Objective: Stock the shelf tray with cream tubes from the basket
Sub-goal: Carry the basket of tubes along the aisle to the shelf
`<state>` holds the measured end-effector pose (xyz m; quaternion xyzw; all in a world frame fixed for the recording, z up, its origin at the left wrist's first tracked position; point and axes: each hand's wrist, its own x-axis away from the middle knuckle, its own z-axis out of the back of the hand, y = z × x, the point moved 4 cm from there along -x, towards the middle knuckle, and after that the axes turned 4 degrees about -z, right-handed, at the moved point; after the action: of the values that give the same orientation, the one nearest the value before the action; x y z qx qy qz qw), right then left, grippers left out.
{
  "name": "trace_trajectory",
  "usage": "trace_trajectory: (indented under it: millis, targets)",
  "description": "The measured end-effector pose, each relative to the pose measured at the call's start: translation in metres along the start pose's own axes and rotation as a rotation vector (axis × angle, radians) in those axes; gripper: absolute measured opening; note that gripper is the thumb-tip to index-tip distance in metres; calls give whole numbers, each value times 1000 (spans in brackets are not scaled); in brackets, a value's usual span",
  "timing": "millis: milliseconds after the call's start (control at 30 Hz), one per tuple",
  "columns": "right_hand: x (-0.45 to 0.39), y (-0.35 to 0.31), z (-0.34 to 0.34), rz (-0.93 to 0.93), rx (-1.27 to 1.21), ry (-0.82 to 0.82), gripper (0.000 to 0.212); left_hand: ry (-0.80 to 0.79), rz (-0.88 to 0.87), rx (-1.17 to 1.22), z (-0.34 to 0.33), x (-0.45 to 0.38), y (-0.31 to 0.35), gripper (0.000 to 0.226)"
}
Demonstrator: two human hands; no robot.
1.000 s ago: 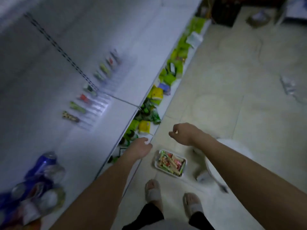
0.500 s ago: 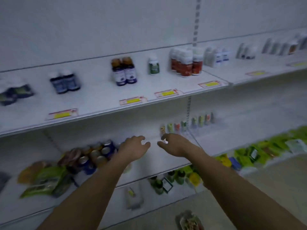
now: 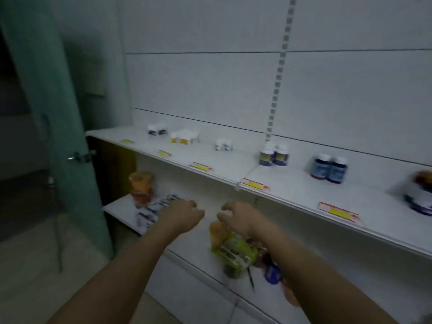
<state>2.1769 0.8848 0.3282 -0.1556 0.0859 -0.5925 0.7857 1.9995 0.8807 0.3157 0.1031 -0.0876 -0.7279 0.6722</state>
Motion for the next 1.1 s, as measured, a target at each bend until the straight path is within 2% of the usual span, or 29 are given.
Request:
trace_trajectory:
  millis: [67,200,400,500,633,900,1100]
  targets:
    - [-41,-72,-14,106,43,-21,50,55,98,-7,31,4,-77,44]
    - [-108,-218,-36,331,38,-60,49,126,313,-45,99,29,-220,55]
    - [-181,-421,-63,561,11,-52,50,261,581,-74,196,83,-393,51]
    - [-200,-515,-83,692,10,-42,52,342,707,-80,228,112,-464,55]
    - [-223,-627,-120,833,-5,-54,49,367,859,-83,249,142,-551,56]
    - [-272,-847,-210,1126,-61,-196,55,334,1121,-215,293,187,-723,59]
    - [-271,-1013,-268,1268,-58,-343,55,364,1300,-249,338,264,-836,60]
